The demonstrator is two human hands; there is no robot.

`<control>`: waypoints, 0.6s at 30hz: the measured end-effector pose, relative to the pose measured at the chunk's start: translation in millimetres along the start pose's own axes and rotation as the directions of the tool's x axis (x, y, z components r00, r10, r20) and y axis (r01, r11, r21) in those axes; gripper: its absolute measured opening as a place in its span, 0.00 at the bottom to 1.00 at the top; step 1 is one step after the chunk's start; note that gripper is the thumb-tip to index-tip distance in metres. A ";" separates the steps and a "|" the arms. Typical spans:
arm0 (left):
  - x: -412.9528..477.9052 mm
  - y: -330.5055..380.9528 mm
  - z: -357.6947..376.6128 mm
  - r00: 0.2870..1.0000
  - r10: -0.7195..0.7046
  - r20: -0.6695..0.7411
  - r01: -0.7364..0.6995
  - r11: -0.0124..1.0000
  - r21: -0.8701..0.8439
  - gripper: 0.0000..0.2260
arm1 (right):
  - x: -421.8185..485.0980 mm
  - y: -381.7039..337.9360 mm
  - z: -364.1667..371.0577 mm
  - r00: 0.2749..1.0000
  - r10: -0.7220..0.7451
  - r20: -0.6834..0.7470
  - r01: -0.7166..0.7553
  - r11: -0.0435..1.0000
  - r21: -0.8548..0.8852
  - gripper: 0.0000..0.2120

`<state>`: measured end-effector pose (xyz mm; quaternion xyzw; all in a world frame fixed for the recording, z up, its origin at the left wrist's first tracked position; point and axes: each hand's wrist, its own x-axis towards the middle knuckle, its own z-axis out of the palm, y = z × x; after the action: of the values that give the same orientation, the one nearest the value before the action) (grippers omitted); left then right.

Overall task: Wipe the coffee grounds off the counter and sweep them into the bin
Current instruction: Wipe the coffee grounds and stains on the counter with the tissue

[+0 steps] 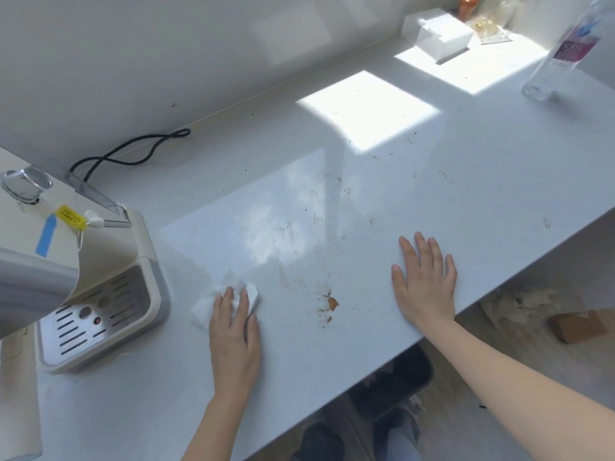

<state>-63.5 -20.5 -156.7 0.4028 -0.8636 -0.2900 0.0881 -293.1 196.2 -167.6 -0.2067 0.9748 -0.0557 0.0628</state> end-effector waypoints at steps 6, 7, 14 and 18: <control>16.2 5.7 3.1 0.984 -0.043 0.173 0.009 0.981 0.195 0.30 | 0.1 -1.4 -0.1 1.000 0.000 -0.003 0.000 1.000 0.004 0.27; 21.0 10.1 5.6 0.981 -0.078 0.180 0.041 0.979 0.200 0.30 | 0.2 -1.1 -0.2 1.000 0.000 -0.006 0.000 1.000 0.004 0.27; 84.3 58.5 31.3 0.954 -0.221 0.202 0.212 0.975 0.064 0.30 | -0.3 -1.4 -2.4 1.000 0.009 -0.005 -0.009 1.000 -0.006 0.31; 99.2 88.4 48.6 0.951 -0.148 0.270 0.139 0.989 0.053 0.33 | -0.3 -2.2 -2.1 1.000 0.011 0.002 -0.011 1.000 -0.009 0.31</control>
<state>-204.7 -28.9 -153.9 0.4221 -0.8406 -0.3341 -0.0599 -292.3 194.4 -165.2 -0.2015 0.9761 -0.0509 0.0630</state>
